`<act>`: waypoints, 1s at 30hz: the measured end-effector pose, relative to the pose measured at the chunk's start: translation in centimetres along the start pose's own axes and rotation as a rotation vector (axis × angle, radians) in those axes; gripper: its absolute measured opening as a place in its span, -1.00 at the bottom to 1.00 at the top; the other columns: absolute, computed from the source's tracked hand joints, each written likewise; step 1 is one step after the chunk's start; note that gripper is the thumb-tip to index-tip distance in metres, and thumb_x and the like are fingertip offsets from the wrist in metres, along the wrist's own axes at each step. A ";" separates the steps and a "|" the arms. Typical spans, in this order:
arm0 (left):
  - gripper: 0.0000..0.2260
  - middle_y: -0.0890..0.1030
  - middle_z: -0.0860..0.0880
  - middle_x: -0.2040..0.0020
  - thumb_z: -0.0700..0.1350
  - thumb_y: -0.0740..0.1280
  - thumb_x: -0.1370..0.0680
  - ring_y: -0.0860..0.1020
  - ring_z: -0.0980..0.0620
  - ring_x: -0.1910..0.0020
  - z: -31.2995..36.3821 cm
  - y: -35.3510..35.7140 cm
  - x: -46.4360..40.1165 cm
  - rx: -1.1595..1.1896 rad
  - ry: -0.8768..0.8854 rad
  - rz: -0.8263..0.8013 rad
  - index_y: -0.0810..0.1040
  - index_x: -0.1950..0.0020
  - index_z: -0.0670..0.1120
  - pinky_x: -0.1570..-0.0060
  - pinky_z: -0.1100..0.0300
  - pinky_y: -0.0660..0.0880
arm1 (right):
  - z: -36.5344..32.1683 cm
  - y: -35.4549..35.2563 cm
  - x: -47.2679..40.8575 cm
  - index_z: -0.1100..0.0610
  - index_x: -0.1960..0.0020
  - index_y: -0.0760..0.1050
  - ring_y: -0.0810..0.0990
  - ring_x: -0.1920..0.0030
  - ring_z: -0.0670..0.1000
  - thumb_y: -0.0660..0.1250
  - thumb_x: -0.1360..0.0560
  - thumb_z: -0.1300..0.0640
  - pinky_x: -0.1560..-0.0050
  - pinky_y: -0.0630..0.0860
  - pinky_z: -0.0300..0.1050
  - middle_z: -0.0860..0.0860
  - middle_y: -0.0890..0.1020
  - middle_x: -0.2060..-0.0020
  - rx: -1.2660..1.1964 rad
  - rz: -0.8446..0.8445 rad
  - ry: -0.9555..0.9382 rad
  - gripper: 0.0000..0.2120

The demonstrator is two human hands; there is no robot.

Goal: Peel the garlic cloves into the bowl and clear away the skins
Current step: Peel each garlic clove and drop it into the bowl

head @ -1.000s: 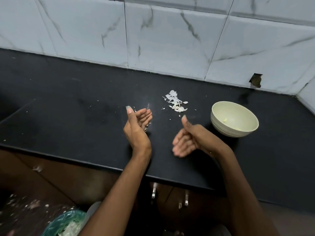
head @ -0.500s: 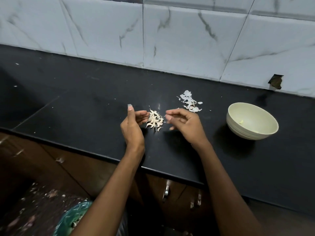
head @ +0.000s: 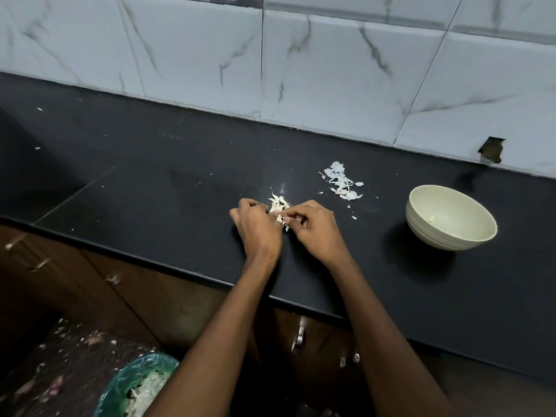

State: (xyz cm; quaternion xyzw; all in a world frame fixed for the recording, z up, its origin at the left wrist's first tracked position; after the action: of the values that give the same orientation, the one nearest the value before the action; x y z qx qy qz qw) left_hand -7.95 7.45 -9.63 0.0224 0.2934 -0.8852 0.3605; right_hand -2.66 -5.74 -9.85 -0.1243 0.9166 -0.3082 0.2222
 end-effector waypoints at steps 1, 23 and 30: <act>-0.87 0.52 -0.12 -0.19 -0.26 0.40 -0.60 0.38 -0.12 -0.24 0.0 0.0 0.0 0.001 -0.006 0.007 0.68 -0.10 -0.25 -0.13 0.39 0.21 | -0.1 0.0 0.0 0.07 -0.08 0.75 0.52 0.22 -0.27 0.48 -0.55 0.26 0.11 0.39 -0.46 0.01 0.62 0.09 0.003 -0.007 -0.006 -0.84; -0.90 0.70 0.09 0.20 -0.18 0.42 -0.62 0.62 0.31 0.21 -0.8 -1.8 1.0 0.470 -0.114 0.154 0.71 0.07 -0.09 0.12 0.40 0.51 | 0.8 -1.5 1.5 0.20 -0.11 0.69 0.74 0.09 -0.03 0.38 -0.58 0.40 -0.01 0.64 -0.19 0.09 0.76 0.04 -0.624 0.060 0.180 -0.80; -0.92 0.73 -0.03 0.15 -0.18 0.42 -0.62 0.68 0.04 0.11 -0.5 -0.6 0.7 0.657 -0.009 -0.058 0.71 0.04 -0.07 0.00 0.11 0.61 | -0.3 -3.1 2.4 0.31 -0.31 0.57 0.69 -0.23 0.18 0.39 -0.58 0.40 -0.24 0.64 0.05 0.20 0.71 -0.18 -0.918 0.043 0.152 -0.70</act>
State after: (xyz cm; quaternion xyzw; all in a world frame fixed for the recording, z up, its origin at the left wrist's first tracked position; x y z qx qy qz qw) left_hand -8.96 7.60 -9.96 0.1254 -0.0087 -0.9424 0.3099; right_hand -4.59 -8.91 -8.49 -0.1676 0.9743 0.1259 0.0826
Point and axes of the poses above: each hand's wrist, its own x-axis away from the middle knuckle, its own y-axis out of the palm, z = x × y, the point moved 4 cm from there along -x, towards the middle knuckle
